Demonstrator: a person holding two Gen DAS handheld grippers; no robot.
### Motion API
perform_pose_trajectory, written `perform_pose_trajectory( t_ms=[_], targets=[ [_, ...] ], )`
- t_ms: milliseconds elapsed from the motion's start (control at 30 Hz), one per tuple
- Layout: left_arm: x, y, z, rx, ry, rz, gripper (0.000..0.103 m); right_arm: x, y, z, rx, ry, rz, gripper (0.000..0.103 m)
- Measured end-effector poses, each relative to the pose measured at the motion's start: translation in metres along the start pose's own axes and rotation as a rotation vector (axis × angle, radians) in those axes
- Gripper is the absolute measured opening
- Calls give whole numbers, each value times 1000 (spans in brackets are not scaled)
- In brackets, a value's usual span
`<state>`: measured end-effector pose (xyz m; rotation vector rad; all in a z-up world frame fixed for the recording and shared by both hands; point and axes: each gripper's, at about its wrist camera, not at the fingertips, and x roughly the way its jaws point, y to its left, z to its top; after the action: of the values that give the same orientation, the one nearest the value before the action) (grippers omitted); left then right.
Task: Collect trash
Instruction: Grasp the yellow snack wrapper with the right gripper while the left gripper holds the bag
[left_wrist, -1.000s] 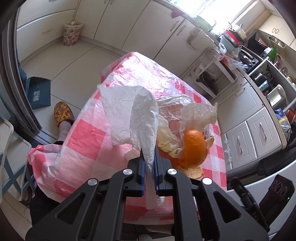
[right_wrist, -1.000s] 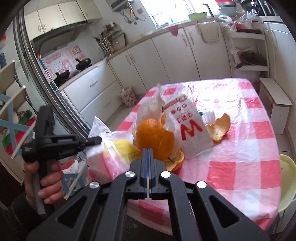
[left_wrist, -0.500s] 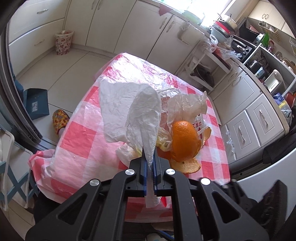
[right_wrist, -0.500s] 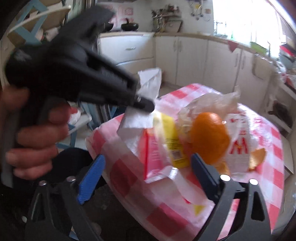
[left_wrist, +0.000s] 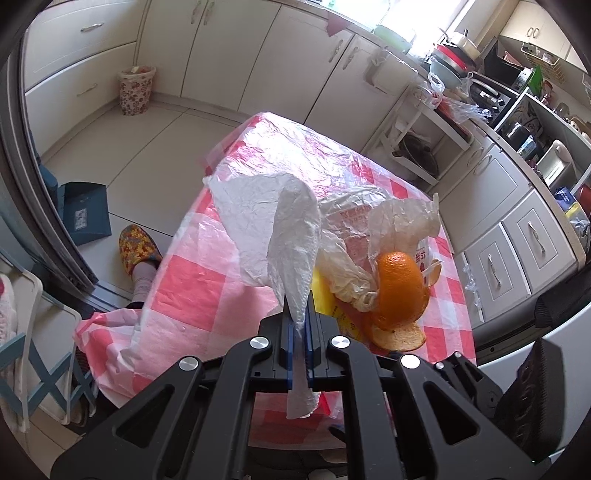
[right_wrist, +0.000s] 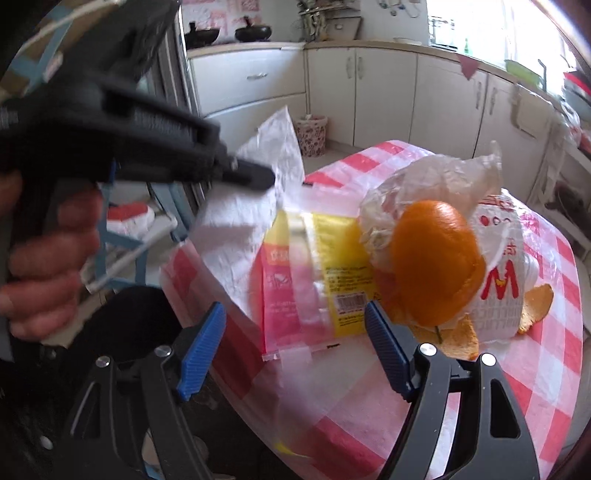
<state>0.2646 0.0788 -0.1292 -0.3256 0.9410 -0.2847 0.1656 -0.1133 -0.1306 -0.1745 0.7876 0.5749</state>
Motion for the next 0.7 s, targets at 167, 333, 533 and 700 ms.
perform_pose_trajectory(
  t_ms=[167, 333, 533, 700],
  targets=[
    [-17, 11, 8, 0, -36, 25, 5, 26, 3, -6, -55, 53, -33, 64],
    [-26, 20, 12, -18, -52, 28, 5, 31, -7, -5, 1, 53, 1, 16],
    [-34, 14, 3, -13, -57, 9, 5, -5, -20, -4, 107, -16, 28, 4],
    [-43, -6, -9, 23, -51, -24, 5, -62, -44, -15, 275, -106, 127, 2]
  ],
)
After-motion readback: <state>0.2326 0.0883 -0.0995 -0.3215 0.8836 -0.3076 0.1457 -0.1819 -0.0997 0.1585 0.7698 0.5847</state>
